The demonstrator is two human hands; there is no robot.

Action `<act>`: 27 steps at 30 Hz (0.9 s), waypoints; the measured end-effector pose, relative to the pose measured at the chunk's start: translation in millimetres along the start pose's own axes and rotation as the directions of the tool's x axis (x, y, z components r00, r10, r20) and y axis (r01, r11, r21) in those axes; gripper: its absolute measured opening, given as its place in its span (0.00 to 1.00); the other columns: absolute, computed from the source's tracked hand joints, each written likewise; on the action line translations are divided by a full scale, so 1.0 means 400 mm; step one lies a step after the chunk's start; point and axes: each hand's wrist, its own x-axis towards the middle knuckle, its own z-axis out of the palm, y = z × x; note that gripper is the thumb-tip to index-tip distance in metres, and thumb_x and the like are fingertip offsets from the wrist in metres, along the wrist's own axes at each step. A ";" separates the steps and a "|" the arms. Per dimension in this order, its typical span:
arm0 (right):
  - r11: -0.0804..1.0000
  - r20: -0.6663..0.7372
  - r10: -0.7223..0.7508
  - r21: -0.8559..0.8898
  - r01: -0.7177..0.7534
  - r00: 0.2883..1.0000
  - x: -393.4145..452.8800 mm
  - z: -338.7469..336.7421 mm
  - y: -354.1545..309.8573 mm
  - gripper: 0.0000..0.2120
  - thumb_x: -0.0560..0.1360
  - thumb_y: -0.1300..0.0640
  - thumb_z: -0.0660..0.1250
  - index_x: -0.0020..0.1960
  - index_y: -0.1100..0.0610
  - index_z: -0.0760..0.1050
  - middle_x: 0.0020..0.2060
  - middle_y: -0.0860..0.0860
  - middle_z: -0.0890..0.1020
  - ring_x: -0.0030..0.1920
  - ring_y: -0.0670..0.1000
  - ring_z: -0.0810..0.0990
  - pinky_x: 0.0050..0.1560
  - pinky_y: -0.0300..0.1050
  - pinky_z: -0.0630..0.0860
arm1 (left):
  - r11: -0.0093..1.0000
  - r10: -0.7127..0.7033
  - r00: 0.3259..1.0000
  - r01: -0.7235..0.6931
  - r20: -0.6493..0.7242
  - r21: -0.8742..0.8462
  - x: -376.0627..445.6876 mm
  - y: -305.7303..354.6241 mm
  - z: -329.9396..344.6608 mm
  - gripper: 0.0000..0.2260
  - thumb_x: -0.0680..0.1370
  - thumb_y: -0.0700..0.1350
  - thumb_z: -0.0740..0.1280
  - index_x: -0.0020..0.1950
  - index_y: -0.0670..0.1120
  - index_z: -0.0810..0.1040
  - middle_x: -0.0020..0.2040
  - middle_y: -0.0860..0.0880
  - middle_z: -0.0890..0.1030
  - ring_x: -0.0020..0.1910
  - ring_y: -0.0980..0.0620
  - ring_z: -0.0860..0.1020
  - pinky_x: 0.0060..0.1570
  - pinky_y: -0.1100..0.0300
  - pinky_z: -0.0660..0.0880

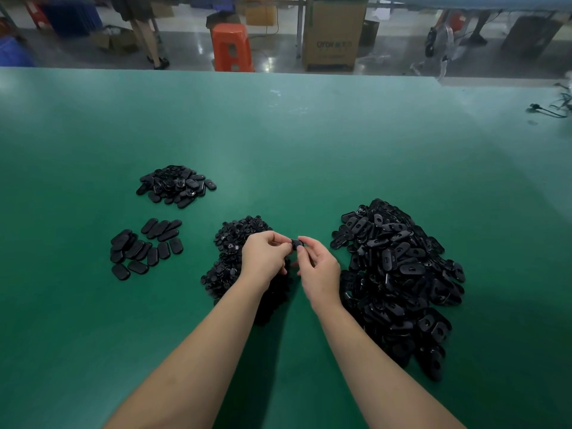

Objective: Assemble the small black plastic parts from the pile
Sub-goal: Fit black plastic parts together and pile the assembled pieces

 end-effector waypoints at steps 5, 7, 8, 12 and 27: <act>1.000 -0.003 -0.012 -0.021 0.012 1.000 0.001 -0.004 -0.004 0.11 0.80 0.58 0.67 0.61 0.51 0.81 0.51 0.43 0.85 0.53 0.44 0.84 0.57 0.54 0.81 | 0.995 0.029 0.999 -0.026 -0.027 0.099 0.000 0.008 0.011 0.04 0.75 0.38 0.71 0.41 0.46 0.82 0.37 0.48 0.83 0.19 0.51 0.76 0.24 0.62 0.73; 0.999 -0.007 -0.024 -0.031 0.023 1.000 0.002 -0.005 -0.004 0.11 0.80 0.59 0.67 0.61 0.52 0.81 0.50 0.41 0.85 0.54 0.41 0.83 0.60 0.50 0.80 | 0.989 0.049 0.999 -0.045 -0.024 0.141 0.001 0.014 0.013 0.04 0.75 0.39 0.71 0.41 0.46 0.82 0.37 0.48 0.84 0.20 0.52 0.77 0.23 0.64 0.72; 0.999 -0.008 -0.028 -0.037 0.028 1.000 0.002 -0.006 -0.004 0.11 0.80 0.59 0.67 0.61 0.52 0.81 0.49 0.40 0.84 0.54 0.40 0.83 0.61 0.49 0.80 | 0.986 0.057 0.998 -0.052 -0.024 0.157 0.003 0.016 0.013 0.04 0.75 0.40 0.71 0.41 0.46 0.82 0.37 0.49 0.84 0.19 0.52 0.77 0.23 0.65 0.71; 0.998 -0.010 -0.039 -0.052 0.039 0.999 0.003 -0.006 -0.005 0.11 0.80 0.59 0.67 0.61 0.53 0.81 0.50 0.41 0.84 0.54 0.40 0.83 0.60 0.48 0.80 | 0.985 0.060 0.998 -0.055 -0.024 0.164 0.002 0.019 0.012 0.04 0.77 0.39 0.71 0.42 0.45 0.82 0.37 0.47 0.84 0.20 0.52 0.77 0.22 0.64 0.71; 0.999 -0.045 -0.039 0.007 0.039 0.998 0.002 -0.009 -0.002 0.07 0.79 0.59 0.67 0.55 0.50 0.80 0.48 0.43 0.86 0.51 0.39 0.83 0.57 0.47 0.80 | 0.867 0.310 0.949 -0.254 -0.064 0.428 -0.025 0.007 0.033 0.06 0.79 0.44 0.69 0.50 0.49 0.86 0.44 0.51 0.85 0.39 0.52 0.80 0.43 0.55 0.79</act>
